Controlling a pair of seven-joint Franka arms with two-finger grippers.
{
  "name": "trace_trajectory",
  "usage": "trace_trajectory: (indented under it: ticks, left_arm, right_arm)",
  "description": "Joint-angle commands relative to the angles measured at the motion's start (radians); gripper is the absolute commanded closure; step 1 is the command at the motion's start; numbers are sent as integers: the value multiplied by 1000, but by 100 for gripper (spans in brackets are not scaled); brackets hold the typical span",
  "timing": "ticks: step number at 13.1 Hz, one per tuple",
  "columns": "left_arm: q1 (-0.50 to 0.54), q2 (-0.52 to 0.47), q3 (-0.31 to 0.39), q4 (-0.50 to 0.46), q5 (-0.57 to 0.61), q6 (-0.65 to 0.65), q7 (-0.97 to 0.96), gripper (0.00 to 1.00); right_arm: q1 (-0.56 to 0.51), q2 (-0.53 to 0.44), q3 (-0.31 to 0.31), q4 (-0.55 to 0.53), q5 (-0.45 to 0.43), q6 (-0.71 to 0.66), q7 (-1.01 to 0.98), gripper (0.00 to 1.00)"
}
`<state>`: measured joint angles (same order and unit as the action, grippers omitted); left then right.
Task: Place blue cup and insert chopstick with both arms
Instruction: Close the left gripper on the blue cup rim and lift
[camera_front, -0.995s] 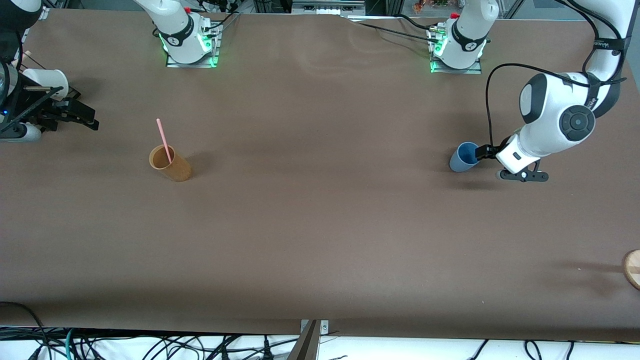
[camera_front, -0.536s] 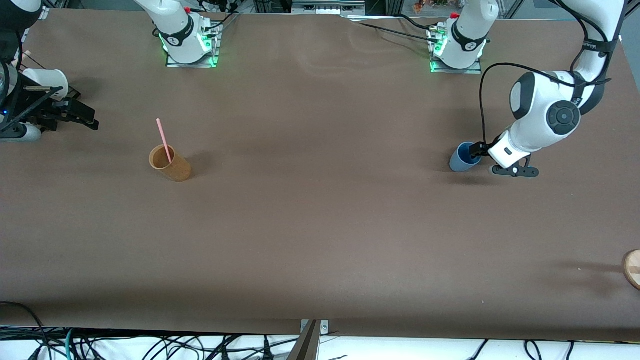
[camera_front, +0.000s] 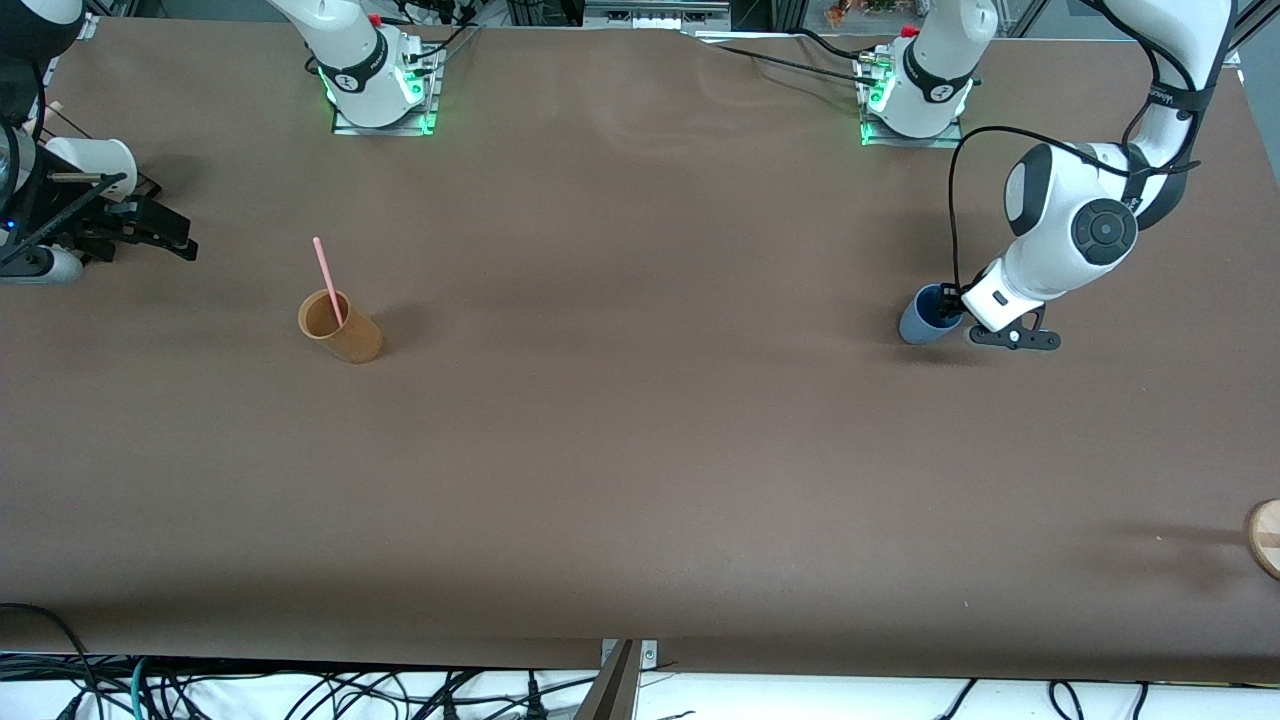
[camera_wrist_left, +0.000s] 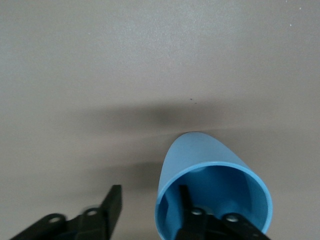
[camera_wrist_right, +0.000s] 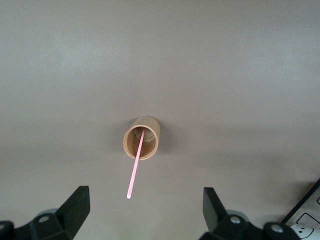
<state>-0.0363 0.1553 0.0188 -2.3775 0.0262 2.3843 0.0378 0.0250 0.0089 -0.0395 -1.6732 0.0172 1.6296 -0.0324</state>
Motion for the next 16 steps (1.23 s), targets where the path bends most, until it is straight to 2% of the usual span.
trace_trajectory:
  ticks: [1,4,7,12,16]
  left_arm:
    - [-20,-11,1,-5,6,-19,-44,100]
    - [-22,-13,3,-3,4,-22,-53,100]
    - [-22,-22,0,38,4,-52,-52,100]
    - [-114,13,-7,332,-91,-299,-87,100]
    - [-334,100,-7,509,-92,-338,-388,100]
  right_arm:
    - [-4,2,3,10,-11,-7,-11,0]
    - [-4,2,3,10,-11,-7,-11,0]
    - [-4,2,3,10,-11,-7,-11,0]
    - [-4,2,3,10,-13,-5,-12,0]
    - [-4,2,3,10,-13,-5,-12,0]
